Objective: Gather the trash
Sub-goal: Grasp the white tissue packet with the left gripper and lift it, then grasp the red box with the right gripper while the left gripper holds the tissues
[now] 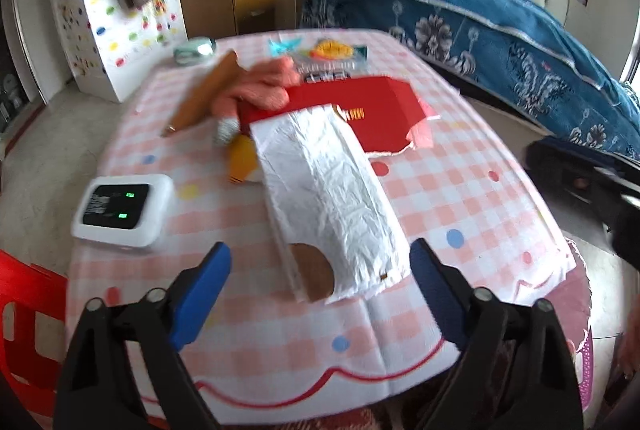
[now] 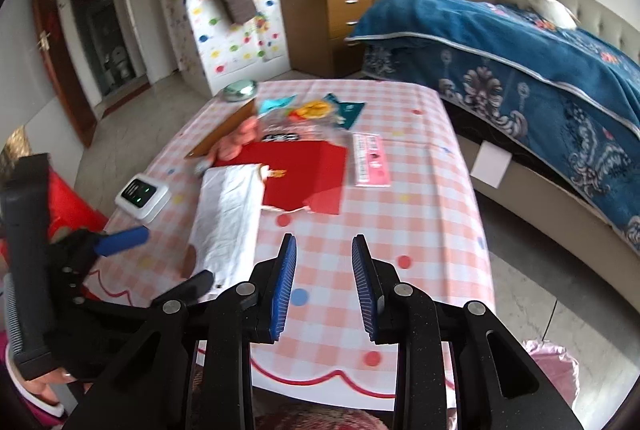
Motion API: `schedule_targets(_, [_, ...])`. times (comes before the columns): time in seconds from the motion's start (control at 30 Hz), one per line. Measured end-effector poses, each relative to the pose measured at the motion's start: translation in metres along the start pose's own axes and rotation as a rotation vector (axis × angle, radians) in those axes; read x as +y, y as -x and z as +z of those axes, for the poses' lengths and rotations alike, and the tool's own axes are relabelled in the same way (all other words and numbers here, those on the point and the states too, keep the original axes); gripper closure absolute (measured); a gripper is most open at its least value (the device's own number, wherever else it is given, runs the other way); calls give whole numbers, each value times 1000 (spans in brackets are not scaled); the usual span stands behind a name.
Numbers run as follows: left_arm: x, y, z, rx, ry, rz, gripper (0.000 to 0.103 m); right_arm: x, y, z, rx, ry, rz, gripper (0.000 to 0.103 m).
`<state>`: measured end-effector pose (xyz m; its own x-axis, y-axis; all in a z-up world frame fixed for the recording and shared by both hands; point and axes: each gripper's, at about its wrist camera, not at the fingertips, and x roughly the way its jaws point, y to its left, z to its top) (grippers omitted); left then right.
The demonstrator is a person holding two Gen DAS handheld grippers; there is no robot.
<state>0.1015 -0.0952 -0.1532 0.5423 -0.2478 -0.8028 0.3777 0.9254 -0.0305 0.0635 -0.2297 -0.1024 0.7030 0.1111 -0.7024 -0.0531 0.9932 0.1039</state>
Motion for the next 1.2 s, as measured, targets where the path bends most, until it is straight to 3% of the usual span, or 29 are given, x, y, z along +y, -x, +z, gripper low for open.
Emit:
schedule_targets(0.07, [1, -14, 1, 46, 13, -6, 27, -7, 2, 0, -3, -8, -5, 72])
schedule_targets(0.17, [-6, -15, 1, 31, -21, 21, 35, -16, 4, -2, -5, -16, -7, 72])
schedule_targets(0.27, [-14, -13, -1, 15, -55, 33, 49, -18, 6, -3, -5, -21, -7, 72])
schedule_targets(0.33, [-19, -10, -1, 10, -83, 20, 75, -17, 6, -3, -3, -23, -4, 72])
schedule_targets(0.43, [-21, -4, -2, -7, -93, 3, 92, -14, 7, -4, -1, -17, 4, 72])
schedule_targets(0.53, [-13, 21, -6, -73, -69, -17, 94, -10, 9, -5, -4, -7, 10, 72])
schedule_targets(0.63, [0, 48, -9, -140, -41, -11, 94, -7, 9, -4, -6, 7, 13, 63])
schedule_targets(0.8, [32, 74, -4, -205, 0, 77, 94, 1, -4, 0, 6, 21, 29, 52])
schedule_targets(0.93, [54, 71, 3, -205, 37, 123, 94, 6, -19, 6, 27, 25, 41, 43])
schedule_targets(1.07, [66, 61, 4, -182, 64, 129, 94, 11, -35, 12, 42, 37, 40, 28])
schedule_targets(1.2, [63, 51, 6, -168, 48, 129, 94, 14, -55, 18, 60, 48, 37, 22])
